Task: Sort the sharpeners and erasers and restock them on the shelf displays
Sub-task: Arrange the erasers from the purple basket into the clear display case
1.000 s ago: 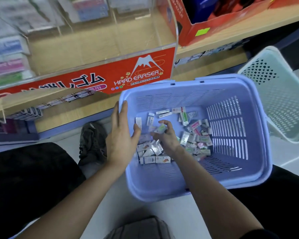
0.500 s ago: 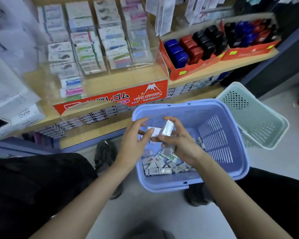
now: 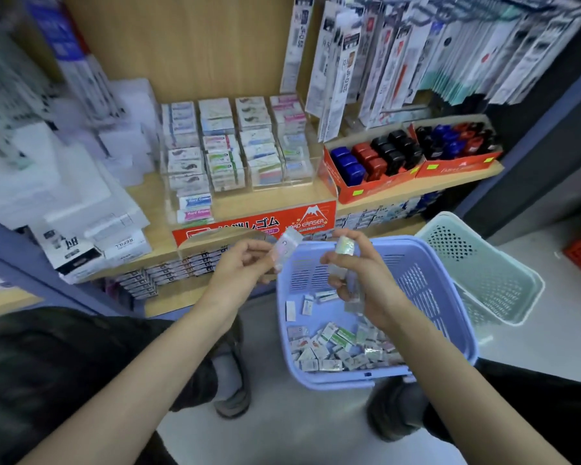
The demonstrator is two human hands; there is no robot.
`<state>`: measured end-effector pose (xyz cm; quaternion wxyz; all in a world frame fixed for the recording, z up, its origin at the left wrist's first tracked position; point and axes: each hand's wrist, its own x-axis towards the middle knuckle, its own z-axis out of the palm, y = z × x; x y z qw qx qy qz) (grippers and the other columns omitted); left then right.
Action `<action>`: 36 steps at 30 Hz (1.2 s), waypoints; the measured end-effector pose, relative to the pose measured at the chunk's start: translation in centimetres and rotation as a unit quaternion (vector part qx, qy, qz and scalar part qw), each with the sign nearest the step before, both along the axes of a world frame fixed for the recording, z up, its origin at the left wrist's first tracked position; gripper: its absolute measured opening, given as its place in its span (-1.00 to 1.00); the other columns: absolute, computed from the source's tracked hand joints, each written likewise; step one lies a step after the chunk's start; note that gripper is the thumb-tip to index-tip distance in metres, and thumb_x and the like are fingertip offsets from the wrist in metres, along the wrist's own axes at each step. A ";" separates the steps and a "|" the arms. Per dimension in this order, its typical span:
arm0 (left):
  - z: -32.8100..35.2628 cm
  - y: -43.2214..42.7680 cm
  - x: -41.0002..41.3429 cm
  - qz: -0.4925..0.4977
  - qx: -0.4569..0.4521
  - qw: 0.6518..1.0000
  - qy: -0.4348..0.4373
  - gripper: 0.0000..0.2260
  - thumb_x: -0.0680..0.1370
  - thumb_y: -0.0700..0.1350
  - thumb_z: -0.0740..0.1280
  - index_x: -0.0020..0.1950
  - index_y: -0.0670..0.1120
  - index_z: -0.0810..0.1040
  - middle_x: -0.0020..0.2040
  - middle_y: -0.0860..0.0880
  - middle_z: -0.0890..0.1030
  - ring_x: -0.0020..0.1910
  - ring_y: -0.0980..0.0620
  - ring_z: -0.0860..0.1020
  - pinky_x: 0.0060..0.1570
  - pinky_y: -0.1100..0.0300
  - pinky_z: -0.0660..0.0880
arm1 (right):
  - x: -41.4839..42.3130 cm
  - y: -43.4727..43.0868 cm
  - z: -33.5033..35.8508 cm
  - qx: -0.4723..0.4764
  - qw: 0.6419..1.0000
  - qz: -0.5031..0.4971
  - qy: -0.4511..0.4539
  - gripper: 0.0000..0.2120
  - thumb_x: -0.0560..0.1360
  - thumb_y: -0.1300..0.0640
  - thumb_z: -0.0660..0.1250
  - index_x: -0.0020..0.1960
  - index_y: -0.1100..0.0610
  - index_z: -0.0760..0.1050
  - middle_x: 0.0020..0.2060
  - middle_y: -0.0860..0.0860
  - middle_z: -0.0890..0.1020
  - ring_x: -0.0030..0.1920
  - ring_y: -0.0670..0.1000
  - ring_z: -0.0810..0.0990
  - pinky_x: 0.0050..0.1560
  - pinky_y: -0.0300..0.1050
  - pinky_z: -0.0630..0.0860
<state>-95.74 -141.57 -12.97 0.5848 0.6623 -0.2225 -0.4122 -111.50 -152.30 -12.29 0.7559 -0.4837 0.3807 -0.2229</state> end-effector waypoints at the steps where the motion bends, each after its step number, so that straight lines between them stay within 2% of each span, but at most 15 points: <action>1: 0.3 0.3 0.2 -0.001 0.004 1.000 0.018 -0.91 0.53 -0.27 0.33 -0.06 -0.09 0.50 -0.14 -0.09 0.63 -0.21 0.02 0.59 -0.14 0.16 0.49 | 0.1 0.3 0.4 -0.012 1.000 0.008 0.006 -0.77 0.53 0.22 0.31 0.15 0.05 0.42 -0.27 0.06 0.59 -0.49 0.00 0.38 -0.51 -0.24 0.17; 3: 0.8 0.9 0.8 -0.011 0.016 0.999 0.030 -0.91 0.52 -0.28 0.33 -0.04 -0.11 0.50 -0.12 -0.12 0.65 -0.17 -0.06 0.61 -0.05 0.02 0.48 | 0.9 1.0 1.2 -0.052 0.998 0.013 0.029 -0.89 0.55 0.09 0.30 0.05 0.06 0.43 -0.34 0.09 0.56 -0.52 0.00 0.35 -0.50 -0.25 0.15; 6: 1.8 1.6 2.0 -0.032 0.017 0.999 0.029 -0.92 0.53 -0.25 0.33 -0.03 -0.10 0.54 -0.11 -0.10 0.64 -0.23 0.02 0.60 -0.23 0.19 0.48 | 2.6 1.6 2.3 -0.116 0.991 0.011 0.059 -0.93 0.57 0.09 0.27 0.03 0.06 0.44 -0.39 0.13 0.56 -0.54 -0.01 0.33 -0.54 -0.28 0.19; 9: 3.6 2.0 3.7 -0.041 0.029 0.998 -0.034 -0.92 0.54 -0.21 0.32 -0.03 -0.06 0.58 -0.17 -0.05 0.63 -0.28 0.11 0.56 -0.37 0.31 0.40 | 4.4 1.6 3.7 -0.164 0.984 0.050 0.055 -0.79 0.56 0.14 0.28 0.17 -0.03 0.46 -0.31 0.05 0.65 -0.54 -0.04 0.33 -0.54 -0.25 0.26; 12: 5.4 2.3 5.8 -0.053 0.038 0.993 -0.100 -0.92 0.55 -0.20 0.31 0.01 -0.08 0.58 -0.18 -0.03 0.61 -0.42 0.27 0.52 -0.42 0.39 0.38 | 6.5 1.5 5.0 -0.230 0.960 0.137 0.080 -0.70 0.53 0.16 0.33 0.25 -0.03 0.44 -0.27 0.09 0.59 -0.49 -0.09 0.45 -0.54 -0.22 0.36; 16: 7.2 2.1 8.1 -0.067 0.031 0.990 -0.122 -0.89 0.56 -0.23 0.29 -0.02 -0.08 0.60 -0.28 -0.02 0.58 -0.48 0.28 0.48 -0.44 0.42 0.37 | 8.9 0.8 5.2 -0.382 0.892 0.194 0.145 -0.77 0.50 0.07 0.37 0.14 -0.05 0.45 -0.39 -0.27 0.50 -0.45 -0.22 0.48 -0.41 -0.30 0.39; 19: 7.6 1.2 9.6 -0.074 0.041 0.988 -0.129 -0.88 0.57 -0.20 0.29 -0.02 -0.04 0.61 -0.32 0.03 0.58 -0.42 0.23 0.49 -0.39 0.39 0.39 | 9.8 -0.1 5.4 -0.406 0.881 0.188 0.153 -0.78 0.50 0.06 0.37 0.13 0.00 0.47 -0.48 -0.27 0.47 -0.50 -0.25 0.47 -0.41 -0.42 0.36; 21: 7.5 0.2 10.2 -0.079 0.047 0.986 -0.137 -0.89 0.56 -0.16 0.30 -0.02 -0.01 0.61 -0.27 0.02 0.61 -0.34 0.16 0.51 -0.32 0.32 0.39 | 10.4 -1.0 5.5 -0.421 0.875 0.177 0.160 -0.74 0.50 0.06 0.37 0.17 0.02 0.49 -0.36 -0.27 0.45 -0.43 -0.33 0.47 -0.37 -0.48 0.34; 24: 7.5 -1.9 10.5 -0.074 0.046 0.986 -0.142 -0.90 0.56 -0.13 0.30 0.03 0.01 0.58 -0.11 -0.02 0.64 -0.26 0.18 0.57 -0.18 0.24 0.46 | 11.0 -2.7 5.1 -0.435 0.872 0.152 0.163 -0.73 0.50 0.07 0.37 0.19 0.03 0.50 -0.20 -0.29 0.48 -0.24 -0.44 0.46 -0.23 -0.50 0.36; 26: 7.4 -3.6 10.6 -0.054 0.039 0.985 -0.159 -0.88 0.56 -0.10 0.29 0.08 0.02 0.53 -0.01 0.01 0.61 -0.13 0.13 0.59 -0.01 0.14 0.49 | 11.3 -4.5 4.8 -0.430 0.882 0.109 0.157 -0.74 0.50 0.08 0.37 0.19 0.03 0.52 -0.09 -0.29 0.52 -0.14 -0.33 0.53 -0.14 -0.39 0.46; 29: 7.0 -5.8 11.0 -0.030 0.034 0.978 -0.205 -0.90 0.57 -0.10 0.28 0.06 0.05 0.50 0.01 0.09 0.57 -0.01 0.09 0.56 0.06 0.17 0.49 | 12.1 -8.7 4.5 -0.430 0.882 0.009 0.194 -0.72 0.52 0.07 0.34 0.22 0.04 0.51 0.04 -0.06 0.62 -0.33 -0.17 0.57 -0.31 -0.24 0.51; 30: 6.9 -6.3 11.1 -0.029 0.029 0.979 -0.198 -0.92 0.57 -0.13 0.27 0.02 0.03 0.51 -0.01 0.06 0.59 -0.05 0.11 0.57 -0.02 0.28 0.49 | 12.5 -10.2 4.4 -0.447 0.865 -0.008 0.228 -0.71 0.53 0.05 0.33 0.24 0.04 0.50 0.04 -0.01 0.63 -0.32 -0.15 0.58 -0.30 -0.20 0.51; 32: 6.6 -7.3 11.3 -0.036 0.027 0.981 -0.189 -0.91 0.57 -0.15 0.27 -0.03 0.01 0.54 -0.05 0.01 0.62 -0.17 0.17 0.58 -0.20 0.39 0.45 | 13.6 -13.0 4.1 -0.488 0.820 -0.001 0.300 -0.68 0.53 -0.01 0.31 0.28 -0.01 0.49 0.03 0.05 0.66 -0.11 0.05 0.64 -0.17 -0.10 0.53; 34: 6.4 -8.1 11.5 -0.050 0.024 0.978 -0.202 -0.90 0.57 -0.14 0.27 -0.01 0.02 0.57 -0.08 0.03 0.63 -0.19 0.20 0.59 -0.15 0.32 0.45 | 14.5 -14.8 3.8 -0.503 0.790 0.025 0.350 -0.68 0.54 -0.02 0.29 0.29 -0.05 0.48 0.05 0.09 0.66 0.01 0.14 0.62 -0.16 -0.09 0.50; 36: 6.4 -8.7 11.6 -0.060 0.017 0.977 -0.204 -0.89 0.57 -0.13 0.28 -0.01 0.03 0.58 -0.10 0.06 0.63 -0.19 0.21 0.59 -0.09 0.27 0.46 | 14.8 -15.9 3.6 -0.499 0.783 0.055 0.367 -0.68 0.54 0.00 0.29 0.29 -0.08 0.46 0.09 0.06 0.65 0.01 0.13 0.62 -0.14 -0.08 0.51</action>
